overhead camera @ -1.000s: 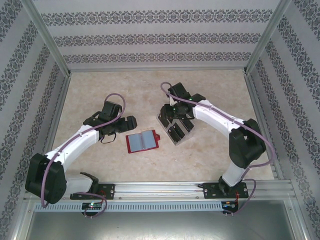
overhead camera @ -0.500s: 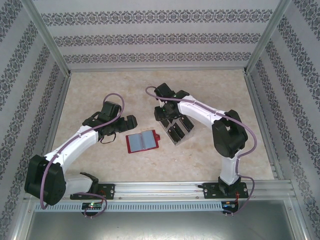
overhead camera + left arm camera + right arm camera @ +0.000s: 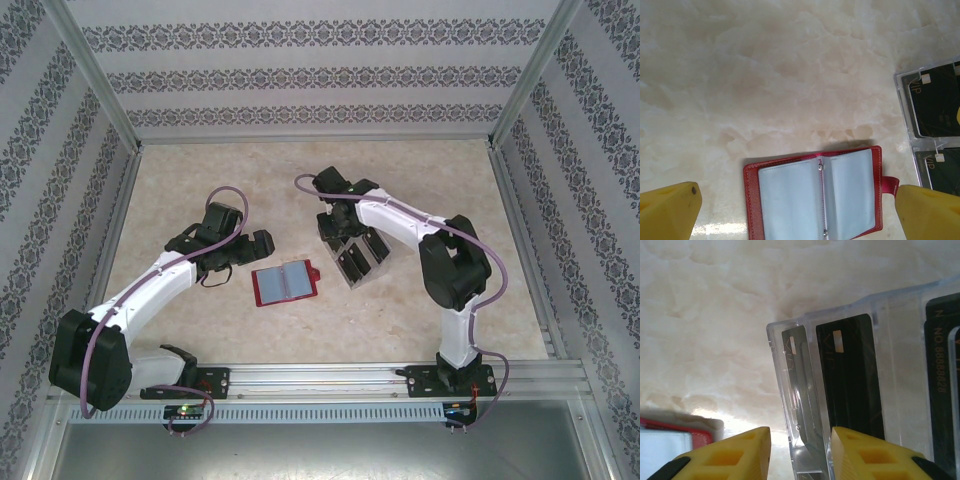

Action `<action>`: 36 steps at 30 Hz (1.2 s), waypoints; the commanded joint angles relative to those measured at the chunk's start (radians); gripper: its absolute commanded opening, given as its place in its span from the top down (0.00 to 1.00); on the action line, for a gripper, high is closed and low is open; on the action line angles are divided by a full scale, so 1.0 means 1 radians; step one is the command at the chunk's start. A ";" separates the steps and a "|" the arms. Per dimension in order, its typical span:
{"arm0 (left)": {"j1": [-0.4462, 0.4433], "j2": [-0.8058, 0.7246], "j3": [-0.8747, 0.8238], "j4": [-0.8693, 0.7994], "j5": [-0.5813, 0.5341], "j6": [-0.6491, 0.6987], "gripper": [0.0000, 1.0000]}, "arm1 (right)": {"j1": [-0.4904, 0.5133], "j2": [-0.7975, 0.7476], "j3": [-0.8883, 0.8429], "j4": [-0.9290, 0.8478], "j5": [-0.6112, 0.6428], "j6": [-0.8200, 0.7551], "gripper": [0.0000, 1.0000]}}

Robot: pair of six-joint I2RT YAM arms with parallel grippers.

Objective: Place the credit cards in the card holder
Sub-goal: Move the storage box to the center of the table, then pick up the credit card from the storage box.

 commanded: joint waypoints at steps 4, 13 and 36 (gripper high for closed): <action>0.005 0.005 -0.011 0.022 -0.002 -0.005 0.00 | -0.033 -0.009 -0.013 -0.016 0.032 -0.024 0.62; 0.006 0.003 -0.015 0.028 0.001 -0.011 0.00 | -0.019 0.035 0.023 -0.030 0.026 -0.021 0.69; 0.005 0.002 -0.040 0.059 0.015 -0.010 0.00 | 0.004 0.037 0.077 -0.087 0.184 -0.029 0.68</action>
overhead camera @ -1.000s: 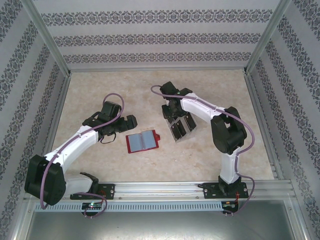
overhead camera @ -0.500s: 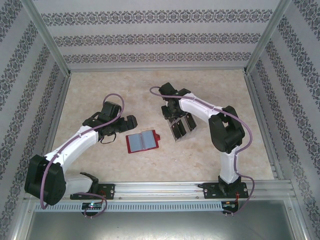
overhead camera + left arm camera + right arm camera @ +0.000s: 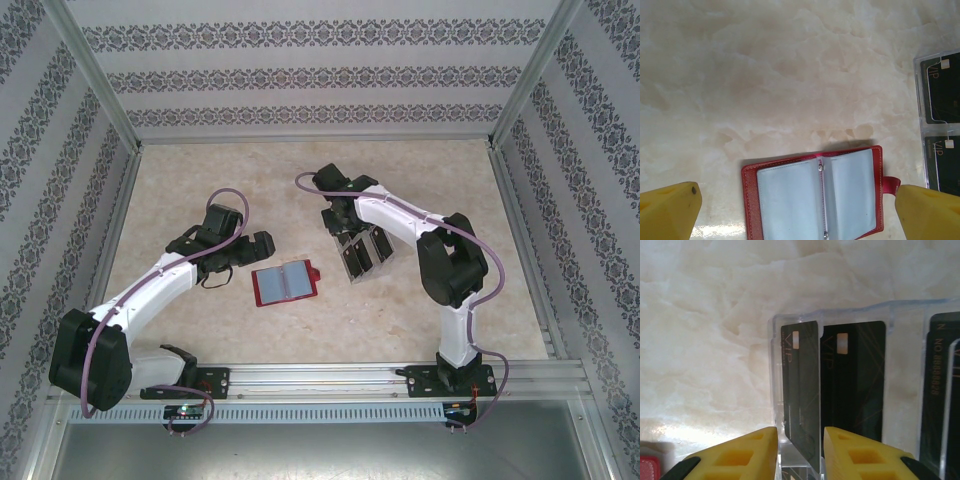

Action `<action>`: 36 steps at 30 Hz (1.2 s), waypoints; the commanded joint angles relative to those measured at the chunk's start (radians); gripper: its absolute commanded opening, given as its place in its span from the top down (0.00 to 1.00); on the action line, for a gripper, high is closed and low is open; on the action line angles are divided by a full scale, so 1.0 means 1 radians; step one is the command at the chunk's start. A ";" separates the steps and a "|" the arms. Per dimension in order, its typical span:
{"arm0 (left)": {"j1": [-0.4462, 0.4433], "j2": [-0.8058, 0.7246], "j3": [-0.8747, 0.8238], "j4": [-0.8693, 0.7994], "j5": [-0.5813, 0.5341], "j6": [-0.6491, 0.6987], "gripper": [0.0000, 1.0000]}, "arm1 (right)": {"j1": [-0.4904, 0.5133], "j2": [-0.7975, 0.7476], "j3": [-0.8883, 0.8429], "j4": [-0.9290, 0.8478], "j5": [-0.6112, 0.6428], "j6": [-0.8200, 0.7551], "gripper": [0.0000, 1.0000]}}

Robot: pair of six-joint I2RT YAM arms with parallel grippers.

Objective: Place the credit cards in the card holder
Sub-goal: Pick up the credit card from the storage box.

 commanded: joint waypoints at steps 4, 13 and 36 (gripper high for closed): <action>0.005 0.001 -0.020 0.031 0.008 -0.008 0.00 | 0.000 0.036 0.045 -0.052 0.035 -0.013 0.68; 0.006 0.001 -0.022 0.036 0.010 -0.002 0.00 | -0.011 0.066 0.046 -0.041 0.031 -0.005 0.70; 0.006 0.003 -0.023 0.035 0.008 -0.002 0.00 | -0.017 0.060 0.051 -0.035 0.012 -0.002 0.82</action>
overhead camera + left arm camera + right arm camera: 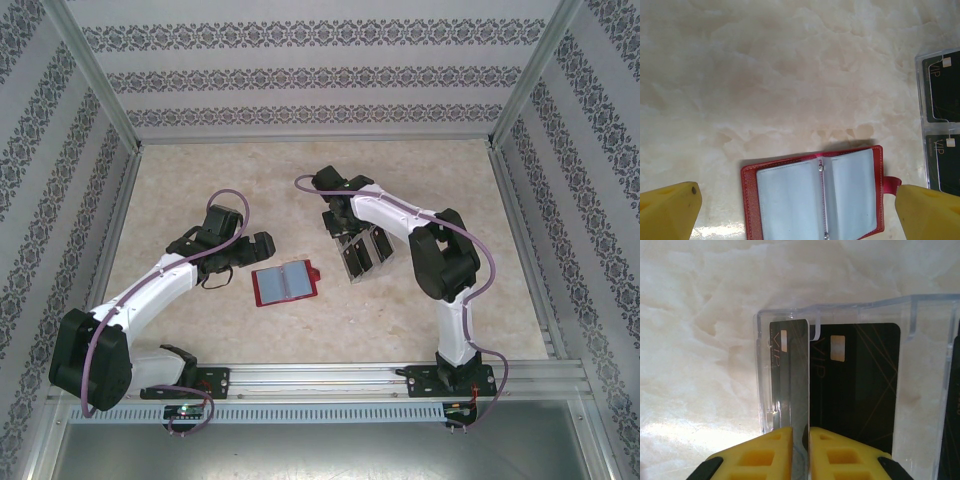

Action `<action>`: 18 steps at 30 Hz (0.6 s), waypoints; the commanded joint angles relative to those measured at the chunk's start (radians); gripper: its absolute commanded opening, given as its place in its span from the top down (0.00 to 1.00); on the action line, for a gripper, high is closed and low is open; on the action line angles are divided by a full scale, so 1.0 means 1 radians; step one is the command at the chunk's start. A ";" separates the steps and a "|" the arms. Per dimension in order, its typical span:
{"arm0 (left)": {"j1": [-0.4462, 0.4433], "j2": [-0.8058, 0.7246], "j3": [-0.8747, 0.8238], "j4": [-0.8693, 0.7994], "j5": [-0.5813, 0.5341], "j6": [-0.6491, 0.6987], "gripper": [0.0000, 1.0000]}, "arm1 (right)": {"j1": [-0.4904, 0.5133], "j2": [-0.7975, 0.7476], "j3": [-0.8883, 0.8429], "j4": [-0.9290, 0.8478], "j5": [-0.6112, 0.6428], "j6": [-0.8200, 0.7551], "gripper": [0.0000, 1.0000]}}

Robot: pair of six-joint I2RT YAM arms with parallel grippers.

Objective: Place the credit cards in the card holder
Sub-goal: Pick up the credit card from the storage box.

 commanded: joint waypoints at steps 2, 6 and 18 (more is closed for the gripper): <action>0.005 0.003 -0.010 0.021 0.005 -0.003 0.00 | -0.005 -0.008 0.024 -0.013 0.002 -0.003 0.81; 0.006 0.005 -0.009 0.022 0.005 -0.004 0.00 | -0.005 -0.007 0.031 -0.017 -0.004 -0.004 0.81; 0.006 0.008 -0.008 0.022 0.006 -0.005 0.00 | -0.012 -0.008 0.025 -0.012 -0.018 -0.001 0.95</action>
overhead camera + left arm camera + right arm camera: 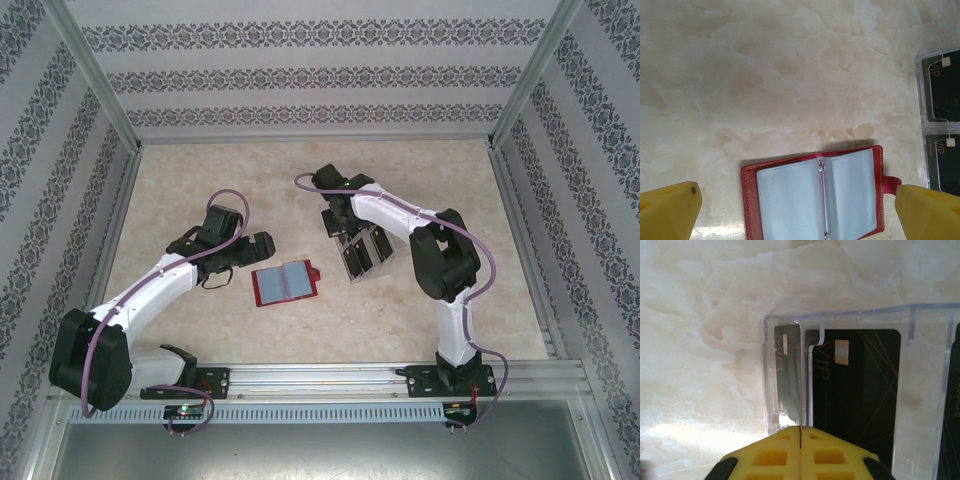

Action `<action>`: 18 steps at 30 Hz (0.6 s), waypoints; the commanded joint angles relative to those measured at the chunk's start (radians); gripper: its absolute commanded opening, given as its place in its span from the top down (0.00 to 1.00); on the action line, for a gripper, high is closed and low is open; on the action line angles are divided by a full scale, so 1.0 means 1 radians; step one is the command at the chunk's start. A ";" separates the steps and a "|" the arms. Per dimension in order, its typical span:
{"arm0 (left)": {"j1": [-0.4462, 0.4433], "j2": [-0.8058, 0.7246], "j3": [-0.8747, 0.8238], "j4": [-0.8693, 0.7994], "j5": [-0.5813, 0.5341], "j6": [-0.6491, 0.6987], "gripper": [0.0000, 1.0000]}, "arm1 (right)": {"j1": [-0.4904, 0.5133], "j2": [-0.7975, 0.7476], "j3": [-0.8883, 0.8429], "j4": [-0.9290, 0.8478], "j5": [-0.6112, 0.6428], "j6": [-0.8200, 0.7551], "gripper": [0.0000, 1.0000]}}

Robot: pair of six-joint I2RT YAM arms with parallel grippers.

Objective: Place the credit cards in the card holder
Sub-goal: Pick up the credit card from the storage box.

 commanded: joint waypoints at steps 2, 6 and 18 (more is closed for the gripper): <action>0.005 0.007 -0.009 0.022 0.006 -0.005 0.00 | -0.013 -0.010 0.013 -0.015 -0.010 -0.003 0.97; 0.006 0.005 -0.007 0.019 0.005 -0.004 0.00 | -0.017 -0.021 0.009 -0.012 -0.021 -0.001 1.00; 0.006 0.005 -0.007 0.016 0.002 -0.005 0.00 | -0.048 -0.133 -0.024 0.045 -0.135 0.051 1.00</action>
